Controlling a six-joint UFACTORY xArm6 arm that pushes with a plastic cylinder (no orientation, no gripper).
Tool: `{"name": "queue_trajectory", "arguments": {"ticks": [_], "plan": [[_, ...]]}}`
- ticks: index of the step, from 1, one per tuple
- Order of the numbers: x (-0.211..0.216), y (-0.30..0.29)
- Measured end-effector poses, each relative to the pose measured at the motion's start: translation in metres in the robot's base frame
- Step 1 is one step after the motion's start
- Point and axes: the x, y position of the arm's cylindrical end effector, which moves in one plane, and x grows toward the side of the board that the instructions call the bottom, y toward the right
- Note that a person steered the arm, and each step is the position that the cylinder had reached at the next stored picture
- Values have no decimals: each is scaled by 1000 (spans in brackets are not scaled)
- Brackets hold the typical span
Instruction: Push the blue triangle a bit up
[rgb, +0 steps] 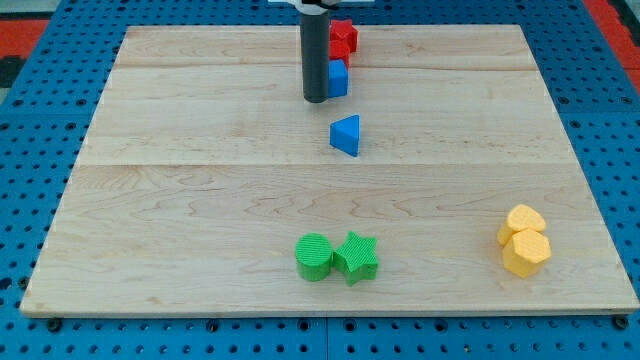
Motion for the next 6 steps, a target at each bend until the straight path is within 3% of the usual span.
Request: {"name": "queue_trajectory", "arguments": {"ticks": [2, 4, 5, 6], "plan": [[10, -3], [129, -58], [145, -21], [113, 12]]}}
